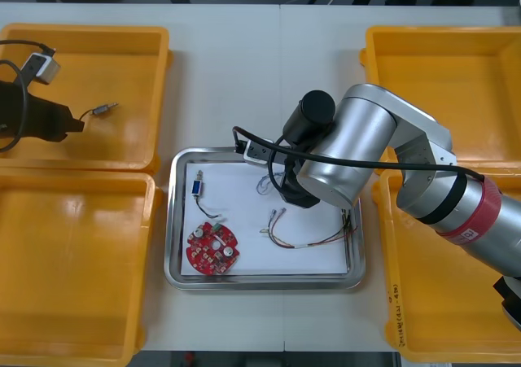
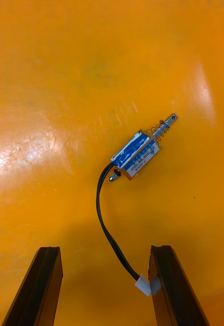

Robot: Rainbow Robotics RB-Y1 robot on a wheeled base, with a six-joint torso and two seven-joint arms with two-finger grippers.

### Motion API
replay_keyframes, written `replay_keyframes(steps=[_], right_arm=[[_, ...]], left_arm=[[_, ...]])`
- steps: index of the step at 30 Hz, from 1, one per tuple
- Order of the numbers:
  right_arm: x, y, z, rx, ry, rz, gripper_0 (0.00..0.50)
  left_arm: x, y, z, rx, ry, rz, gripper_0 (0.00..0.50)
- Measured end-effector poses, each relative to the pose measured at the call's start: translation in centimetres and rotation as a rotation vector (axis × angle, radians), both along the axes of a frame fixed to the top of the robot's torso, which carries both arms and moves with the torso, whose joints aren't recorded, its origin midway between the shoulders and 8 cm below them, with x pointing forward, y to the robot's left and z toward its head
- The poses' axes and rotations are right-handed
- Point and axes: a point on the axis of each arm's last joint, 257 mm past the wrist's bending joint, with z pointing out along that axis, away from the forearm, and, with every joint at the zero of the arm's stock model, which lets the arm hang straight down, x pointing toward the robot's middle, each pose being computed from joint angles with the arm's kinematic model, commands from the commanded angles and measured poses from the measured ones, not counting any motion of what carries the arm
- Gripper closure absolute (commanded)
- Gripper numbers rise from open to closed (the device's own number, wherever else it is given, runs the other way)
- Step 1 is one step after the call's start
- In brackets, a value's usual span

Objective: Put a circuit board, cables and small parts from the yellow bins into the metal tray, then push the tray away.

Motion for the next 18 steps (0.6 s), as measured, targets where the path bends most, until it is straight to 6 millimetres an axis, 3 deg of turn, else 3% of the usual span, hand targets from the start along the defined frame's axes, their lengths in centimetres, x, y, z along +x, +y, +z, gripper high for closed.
replay_keyframes(steps=[11,18], right_arm=[[0.2,-0.3,0.1,-0.009,-0.009,-0.009,0.000],[-2.0,-1.2,1.0,-0.074,0.016,-0.010,0.000]], left_arm=[[-1.2,0.1,0.0,0.006,0.064,-0.011,0.000],[-1.1,0.0,1.7,0.026,0.080,-0.023,0.000]])
